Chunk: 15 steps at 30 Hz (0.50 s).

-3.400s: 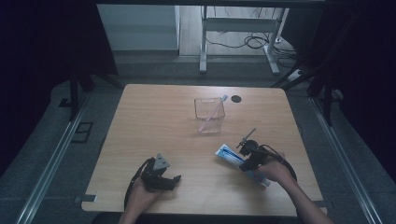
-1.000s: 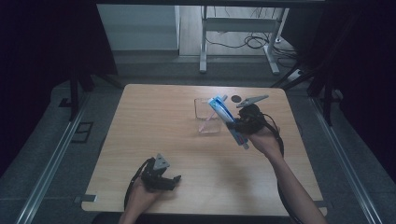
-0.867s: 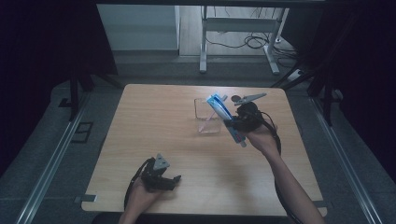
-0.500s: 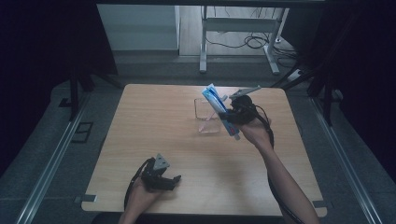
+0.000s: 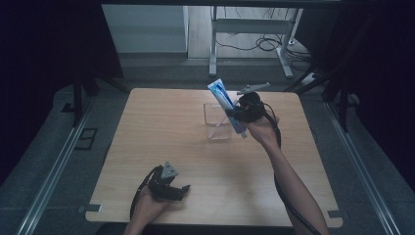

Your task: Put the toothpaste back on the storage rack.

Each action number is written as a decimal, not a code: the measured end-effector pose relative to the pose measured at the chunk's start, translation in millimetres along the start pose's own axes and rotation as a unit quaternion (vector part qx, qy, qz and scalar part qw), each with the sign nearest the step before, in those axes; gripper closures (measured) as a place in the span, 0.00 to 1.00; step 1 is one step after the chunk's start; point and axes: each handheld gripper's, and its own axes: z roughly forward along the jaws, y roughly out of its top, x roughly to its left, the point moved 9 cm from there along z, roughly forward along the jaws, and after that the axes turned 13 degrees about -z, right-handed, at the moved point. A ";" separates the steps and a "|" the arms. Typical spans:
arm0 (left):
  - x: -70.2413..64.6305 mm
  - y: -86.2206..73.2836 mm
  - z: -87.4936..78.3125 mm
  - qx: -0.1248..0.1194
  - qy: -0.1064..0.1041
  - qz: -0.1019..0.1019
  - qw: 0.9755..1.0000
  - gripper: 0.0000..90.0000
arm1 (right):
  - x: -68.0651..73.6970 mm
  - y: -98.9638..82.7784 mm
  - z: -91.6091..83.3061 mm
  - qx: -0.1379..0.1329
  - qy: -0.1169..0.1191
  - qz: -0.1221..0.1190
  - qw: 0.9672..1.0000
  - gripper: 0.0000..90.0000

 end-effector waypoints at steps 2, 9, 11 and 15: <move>0.0 0.0 0.0 0.000 0.000 0.000 1.000 0.16 | -1.8 2.8 2.3 -0.004 -0.001 -0.001 1.000 0.81; 0.2 -0.1 0.0 0.001 0.000 0.001 1.000 0.15 | -5.5 13.4 9.8 -0.018 -0.005 0.001 1.000 0.81; 0.1 -0.1 0.0 0.001 0.000 0.001 1.000 0.15 | -7.0 16.9 12.0 -0.023 -0.007 0.003 1.000 0.81; 0.2 -0.3 0.0 0.001 0.001 0.001 1.000 0.15 | -10.3 23.7 16.6 -0.032 -0.010 0.003 0.999 0.81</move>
